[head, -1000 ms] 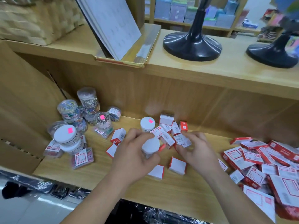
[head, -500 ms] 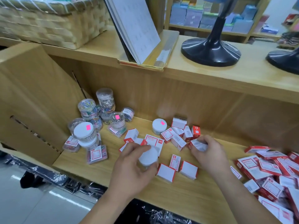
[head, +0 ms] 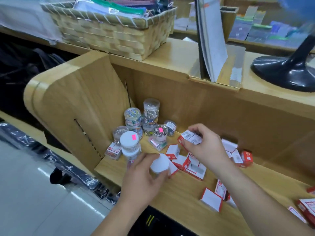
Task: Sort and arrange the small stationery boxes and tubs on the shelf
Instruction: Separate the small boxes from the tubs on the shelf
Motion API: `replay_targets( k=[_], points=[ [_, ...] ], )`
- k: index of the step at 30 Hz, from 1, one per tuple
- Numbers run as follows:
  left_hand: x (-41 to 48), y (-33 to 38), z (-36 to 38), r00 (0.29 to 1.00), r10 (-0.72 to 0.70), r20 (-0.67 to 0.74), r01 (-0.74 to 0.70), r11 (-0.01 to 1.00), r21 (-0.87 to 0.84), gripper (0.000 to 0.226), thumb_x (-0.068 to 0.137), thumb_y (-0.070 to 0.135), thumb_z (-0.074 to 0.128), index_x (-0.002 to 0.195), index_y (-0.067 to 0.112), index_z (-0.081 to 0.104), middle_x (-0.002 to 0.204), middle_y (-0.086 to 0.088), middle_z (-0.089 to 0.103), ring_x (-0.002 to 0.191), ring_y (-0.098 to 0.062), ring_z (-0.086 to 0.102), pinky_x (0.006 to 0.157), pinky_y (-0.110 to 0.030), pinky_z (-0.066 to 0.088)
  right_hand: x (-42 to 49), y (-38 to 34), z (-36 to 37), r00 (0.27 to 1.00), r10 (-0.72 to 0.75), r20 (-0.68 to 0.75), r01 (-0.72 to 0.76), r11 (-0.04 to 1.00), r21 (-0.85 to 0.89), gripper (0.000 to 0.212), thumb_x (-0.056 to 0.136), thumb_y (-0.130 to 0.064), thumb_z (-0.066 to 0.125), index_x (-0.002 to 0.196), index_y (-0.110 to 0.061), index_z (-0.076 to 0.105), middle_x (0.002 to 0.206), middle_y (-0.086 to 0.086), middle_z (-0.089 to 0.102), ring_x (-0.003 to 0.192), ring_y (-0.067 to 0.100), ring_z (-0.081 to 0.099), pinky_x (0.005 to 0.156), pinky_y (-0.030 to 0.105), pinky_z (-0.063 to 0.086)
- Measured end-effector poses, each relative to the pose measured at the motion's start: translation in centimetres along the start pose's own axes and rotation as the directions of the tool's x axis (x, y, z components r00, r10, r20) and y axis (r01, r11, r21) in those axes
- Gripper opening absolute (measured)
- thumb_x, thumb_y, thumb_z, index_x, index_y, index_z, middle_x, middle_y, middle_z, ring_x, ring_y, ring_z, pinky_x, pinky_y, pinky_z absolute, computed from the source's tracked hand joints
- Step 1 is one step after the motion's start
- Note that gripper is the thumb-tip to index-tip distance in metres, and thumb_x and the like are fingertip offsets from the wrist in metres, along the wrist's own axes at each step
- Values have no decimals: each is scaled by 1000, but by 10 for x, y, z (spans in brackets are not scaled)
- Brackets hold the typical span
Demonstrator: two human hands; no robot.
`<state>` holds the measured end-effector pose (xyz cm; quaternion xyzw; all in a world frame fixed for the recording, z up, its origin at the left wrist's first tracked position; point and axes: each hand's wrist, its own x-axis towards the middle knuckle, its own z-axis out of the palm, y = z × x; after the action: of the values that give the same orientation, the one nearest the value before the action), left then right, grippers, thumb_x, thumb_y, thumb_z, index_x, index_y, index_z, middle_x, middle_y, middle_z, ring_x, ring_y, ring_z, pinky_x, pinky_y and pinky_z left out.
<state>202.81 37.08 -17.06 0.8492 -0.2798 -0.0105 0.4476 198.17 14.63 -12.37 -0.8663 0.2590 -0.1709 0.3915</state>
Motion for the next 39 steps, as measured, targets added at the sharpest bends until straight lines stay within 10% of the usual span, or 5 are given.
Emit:
replay_targets(
  k=[10, 14, 23, 30, 39],
  points=[
    [46, -11, 1, 972, -51, 229, -68, 874, 482, 38, 100, 32, 51, 137, 29, 43, 164, 6, 21, 118, -26, 61, 66, -37, 47, 56, 5, 51, 987, 19, 161, 30, 955, -294, 36, 79, -36, 80, 112, -28, 68, 110, -4, 66, 106, 18, 61, 88, 36, 51],
    [46, -21, -1, 987, 106, 121, -144, 916, 374, 38, 87, 13, 70, 120, 26, 56, 143, 2, 49, 88, -29, 69, 50, -39, 53, 34, 13, 28, 996, -86, -20, 79, 966, -245, 19, 86, -29, 74, 105, -27, 73, 103, -8, 66, 96, 16, 62, 84, 39, 53],
    [36, 0, 50, 899, 70, 433, -283, 848, 449, 72, 92, 55, 49, 156, 42, 19, 169, 1, 10, 147, -25, 27, 104, -42, 45, -65, 32, 19, 980, -116, 160, 179, 864, -470, 39, 85, -41, 54, 121, -31, 64, 115, -10, 65, 111, 15, 61, 81, 30, 51],
    [26, -10, 53, 901, 194, 388, -361, 831, 422, 54, 86, 54, 51, 134, 29, 57, 149, -6, 46, 126, -31, 53, 84, -44, 58, -74, 62, 4, 974, -18, 226, 112, 905, -410, 41, 83, -39, 65, 121, -24, 66, 120, -6, 67, 116, 20, 61, 88, 35, 53],
    [-1, -12, 47, 866, 364, 342, -471, 824, 316, 41, 95, 49, 59, 133, 32, 62, 151, -4, 51, 145, -30, 39, 112, -48, 41, -67, 59, 2, 977, 13, 213, 71, 920, -386, 34, 80, -44, 76, 111, -32, 70, 117, -18, 65, 115, 18, 60, 87, 38, 54]
  ],
)
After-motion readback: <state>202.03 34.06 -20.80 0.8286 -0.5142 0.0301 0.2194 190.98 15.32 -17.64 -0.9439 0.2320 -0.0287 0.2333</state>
